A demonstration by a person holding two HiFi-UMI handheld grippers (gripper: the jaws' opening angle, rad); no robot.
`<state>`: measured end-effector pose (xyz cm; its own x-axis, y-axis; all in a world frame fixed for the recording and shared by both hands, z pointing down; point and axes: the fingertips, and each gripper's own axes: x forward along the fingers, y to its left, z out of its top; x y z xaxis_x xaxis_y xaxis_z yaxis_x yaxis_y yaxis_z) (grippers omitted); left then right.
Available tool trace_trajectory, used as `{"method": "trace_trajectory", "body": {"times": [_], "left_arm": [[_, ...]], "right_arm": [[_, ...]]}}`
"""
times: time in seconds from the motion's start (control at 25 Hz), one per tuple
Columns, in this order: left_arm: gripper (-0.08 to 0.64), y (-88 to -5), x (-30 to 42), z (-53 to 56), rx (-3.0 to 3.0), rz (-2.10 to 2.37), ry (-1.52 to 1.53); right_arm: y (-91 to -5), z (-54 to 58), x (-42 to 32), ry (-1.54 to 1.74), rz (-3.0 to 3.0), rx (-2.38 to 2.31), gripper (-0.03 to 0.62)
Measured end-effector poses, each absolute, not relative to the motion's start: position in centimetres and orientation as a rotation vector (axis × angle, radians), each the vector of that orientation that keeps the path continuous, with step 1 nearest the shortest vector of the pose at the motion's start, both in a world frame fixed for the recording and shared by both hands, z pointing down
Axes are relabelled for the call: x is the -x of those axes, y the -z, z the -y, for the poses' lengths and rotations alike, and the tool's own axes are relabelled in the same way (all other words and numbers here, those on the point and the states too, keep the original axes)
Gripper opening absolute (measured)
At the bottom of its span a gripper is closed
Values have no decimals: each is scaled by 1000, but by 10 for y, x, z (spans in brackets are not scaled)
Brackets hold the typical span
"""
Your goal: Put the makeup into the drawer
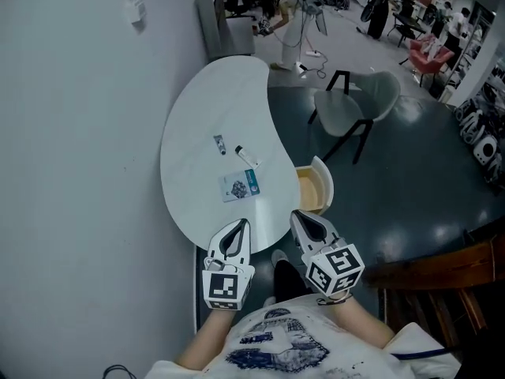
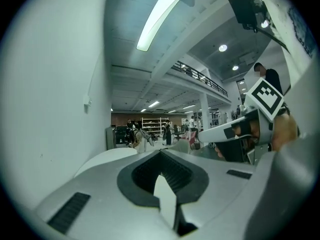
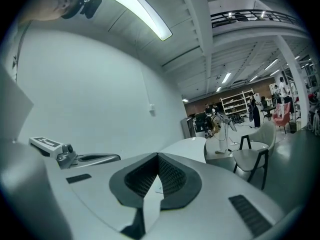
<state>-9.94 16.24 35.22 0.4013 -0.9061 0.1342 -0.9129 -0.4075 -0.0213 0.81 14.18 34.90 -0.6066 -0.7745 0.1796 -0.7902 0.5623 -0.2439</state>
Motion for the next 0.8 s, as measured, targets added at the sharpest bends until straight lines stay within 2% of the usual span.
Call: {"method": "trace_trajectory", "body": {"times": [0.8], "left_arm": [[34,-364,144,-2,-2331,1962,-233]], "right_arm": [[-362,49,45,-479,2831,-1000,19]]}}
